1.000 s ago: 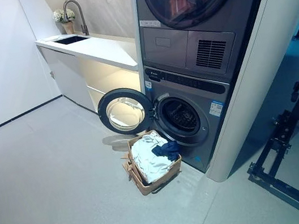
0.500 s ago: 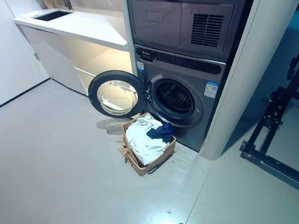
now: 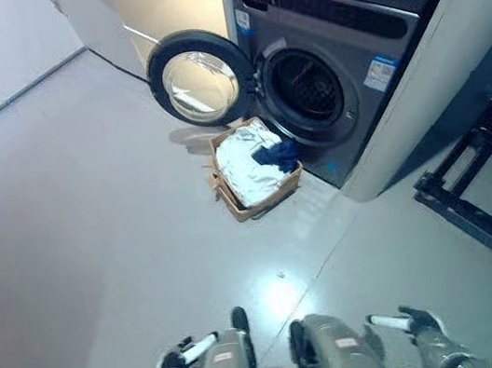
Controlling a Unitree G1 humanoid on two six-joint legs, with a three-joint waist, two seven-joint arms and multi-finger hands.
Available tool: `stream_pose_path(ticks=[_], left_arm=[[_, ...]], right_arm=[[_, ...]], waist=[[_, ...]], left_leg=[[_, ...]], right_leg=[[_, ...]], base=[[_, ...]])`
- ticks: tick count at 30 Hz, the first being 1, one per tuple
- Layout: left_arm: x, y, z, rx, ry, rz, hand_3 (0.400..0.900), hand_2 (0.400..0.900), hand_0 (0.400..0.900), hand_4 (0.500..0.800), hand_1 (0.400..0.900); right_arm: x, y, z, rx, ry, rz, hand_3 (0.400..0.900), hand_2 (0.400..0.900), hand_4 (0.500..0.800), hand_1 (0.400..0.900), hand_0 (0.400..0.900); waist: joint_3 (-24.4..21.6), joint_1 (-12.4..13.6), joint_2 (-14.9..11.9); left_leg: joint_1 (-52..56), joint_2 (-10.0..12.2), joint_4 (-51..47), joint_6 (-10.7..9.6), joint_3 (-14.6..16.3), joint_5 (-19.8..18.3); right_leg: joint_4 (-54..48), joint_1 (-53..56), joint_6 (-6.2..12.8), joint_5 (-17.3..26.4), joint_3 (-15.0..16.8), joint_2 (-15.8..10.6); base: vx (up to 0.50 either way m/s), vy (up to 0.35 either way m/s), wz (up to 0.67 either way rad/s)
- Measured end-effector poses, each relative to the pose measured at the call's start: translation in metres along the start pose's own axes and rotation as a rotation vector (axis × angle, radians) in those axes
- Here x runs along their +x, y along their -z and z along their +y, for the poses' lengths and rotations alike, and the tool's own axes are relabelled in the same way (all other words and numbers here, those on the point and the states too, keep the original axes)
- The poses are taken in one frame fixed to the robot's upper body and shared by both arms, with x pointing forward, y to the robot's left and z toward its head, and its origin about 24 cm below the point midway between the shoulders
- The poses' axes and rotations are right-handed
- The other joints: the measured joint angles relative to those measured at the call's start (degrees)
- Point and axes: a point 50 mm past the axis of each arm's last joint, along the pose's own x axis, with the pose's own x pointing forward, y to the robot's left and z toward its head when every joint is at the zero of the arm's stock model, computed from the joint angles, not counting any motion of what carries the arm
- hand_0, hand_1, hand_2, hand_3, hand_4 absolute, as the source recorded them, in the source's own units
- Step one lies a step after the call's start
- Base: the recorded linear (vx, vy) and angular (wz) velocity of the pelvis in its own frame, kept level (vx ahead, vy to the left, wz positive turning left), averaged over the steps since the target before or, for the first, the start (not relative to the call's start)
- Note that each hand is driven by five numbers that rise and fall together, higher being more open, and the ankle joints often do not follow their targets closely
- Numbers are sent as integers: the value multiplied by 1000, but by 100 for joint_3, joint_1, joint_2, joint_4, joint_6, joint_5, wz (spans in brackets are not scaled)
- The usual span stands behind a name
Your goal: Put the clothes in the basket into the washing machine.
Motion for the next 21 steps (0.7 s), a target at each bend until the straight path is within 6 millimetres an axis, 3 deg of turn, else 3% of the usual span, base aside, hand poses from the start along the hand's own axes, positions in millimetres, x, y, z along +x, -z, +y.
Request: stream_pose_path(ticks=[2,3,7,9,10,11,12,14,15,16,17,21], left_arm=[[1,-3,-12,-8,18,7,900,900,900,800,900],[0,-1,-14,-12,20,14,900,900,900,800,900],[-1,2,-18,-32,20,21,900,900,900,800,900],[0,1,-17,-28,14,30,900,900,900,800,900],[-1,11,-14,-19,7,54,900,900,900,800,900],[-2,14,-9,-12,-5,65,900,900,900,800,900],[-2,15,-3,-4,-21,65,900,900,900,800,900],[-2,14,8,35,-38,52,900,900,900,800,900],[-1,9,10,55,-40,36,900,900,900,800,900],[0,5,11,68,-41,27,900,900,900,800,900],[1,1,12,69,-44,18,900,900,900,800,900],[4,-28,3,63,-25,-58,900,900,900,800,900]], right_arm=[[1,-5,-7,-6,23,-8,900,900,800,900,900],[2,-4,-9,-1,33,2,900,900,800,900,900],[2,-4,-10,25,43,6,900,900,800,900,900],[2,-7,-8,26,34,-9,900,900,800,900,900],[1,-1,-6,20,28,5,900,900,800,900,900],[0,2,0,10,10,9,900,900,800,900,900],[-2,9,8,3,-12,23,900,900,800,900,900],[-5,15,22,8,-50,34,900,900,800,900,900],[-6,14,28,23,-63,32,900,900,800,900,900],[-6,8,32,32,-75,16,900,900,800,900,900],[-6,1,35,40,-82,-7,900,900,800,900,900],[-4,-26,31,101,-78,-88,900,900,800,900,900]], waist=[[18,43,99],[44,95,123],[-109,413,159],[-217,448,83],[-304,429,42],[-343,376,-67],[-380,381,-240],[-548,400,-491],[-547,408,-496],[-529,400,-454],[-494,381,-426],[-276,303,-121]], left_leg=[[48,-201,-1604,-100,-287,203],[140,-239,-2265,-124,-372,310],[17,-96,-1585,-14,-381,419],[173,-227,-1355,73,-373,382],[485,-177,-1705,158,-251,606],[550,-149,-1773,361,86,928],[577,-220,-1646,603,267,971],[724,-374,-1697,804,446,850],[842,-379,-1722,837,524,769],[953,-343,-1802,826,561,824],[1061,-346,-1831,856,524,767],[1337,-333,-1884,981,601,613]], right_leg=[[-868,292,-29,437,292,59],[-1279,574,112,659,512,103],[-1592,790,-80,595,667,25],[-1477,679,116,398,729,-91],[-1077,550,279,153,704,-191],[-622,429,512,-26,543,-324],[40,256,715,-219,371,-517],[1025,-211,887,-54,8,-875],[1393,-424,1062,321,-186,-956],[1617,-505,1094,560,-265,-981],[1822,-585,999,689,-317,-1015],[1121,-876,961,517,-218,-879]], base=[[577,209,-40],[698,265,-45],[674,278,-23],[396,199,-23],[237,158,-23],[216,178,-21],[315,283,-25],[283,282,-16],[278,214,-9],[294,140,-7],[235,70,-5],[265,-20,-15]])
